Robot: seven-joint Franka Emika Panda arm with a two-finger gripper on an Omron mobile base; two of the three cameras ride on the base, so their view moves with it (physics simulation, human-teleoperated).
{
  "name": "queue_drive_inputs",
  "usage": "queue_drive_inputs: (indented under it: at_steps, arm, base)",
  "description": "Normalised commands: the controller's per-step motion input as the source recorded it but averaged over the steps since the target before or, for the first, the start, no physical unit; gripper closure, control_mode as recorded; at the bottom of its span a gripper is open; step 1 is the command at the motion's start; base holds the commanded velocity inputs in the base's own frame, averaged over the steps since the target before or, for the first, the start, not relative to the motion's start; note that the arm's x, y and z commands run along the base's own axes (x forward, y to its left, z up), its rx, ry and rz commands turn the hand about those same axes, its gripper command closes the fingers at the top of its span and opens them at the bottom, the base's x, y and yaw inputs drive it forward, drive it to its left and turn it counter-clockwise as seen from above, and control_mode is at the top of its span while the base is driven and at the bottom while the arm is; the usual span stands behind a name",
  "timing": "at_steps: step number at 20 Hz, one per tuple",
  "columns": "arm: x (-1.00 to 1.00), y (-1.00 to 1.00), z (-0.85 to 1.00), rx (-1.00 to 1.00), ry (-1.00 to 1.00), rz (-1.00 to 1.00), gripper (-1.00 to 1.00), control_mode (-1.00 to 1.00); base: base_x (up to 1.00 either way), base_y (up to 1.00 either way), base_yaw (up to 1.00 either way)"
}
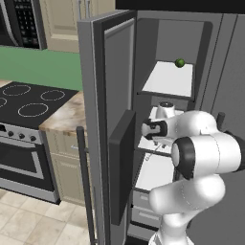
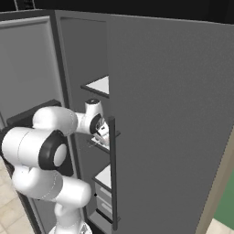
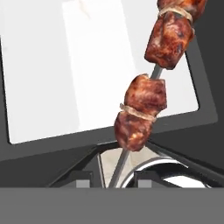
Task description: Store the kebab skewer in the freezer for long-term storage. Close the freezer door after placing the cooked food.
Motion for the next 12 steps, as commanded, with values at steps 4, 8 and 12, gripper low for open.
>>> queue_drive_inputs:
  at_steps: [4, 8, 12]
  arm:
    - [0.30, -0.54, -0.22, 0.00, 0.01, 0.20, 1.00, -1.00]
    - [0.28, -0.28, -0.10, 0.00, 0.07, 0.06, 1.00, -1.00]
    - [0.31, -0.03, -0.06, 0.00, 0.06, 0.00, 1.00, -1.00]
  base:
    - [0.00, 0.00, 0.00]
    - [0.00, 0.00, 0.00]
    - [0.00, 0.00, 0.00]
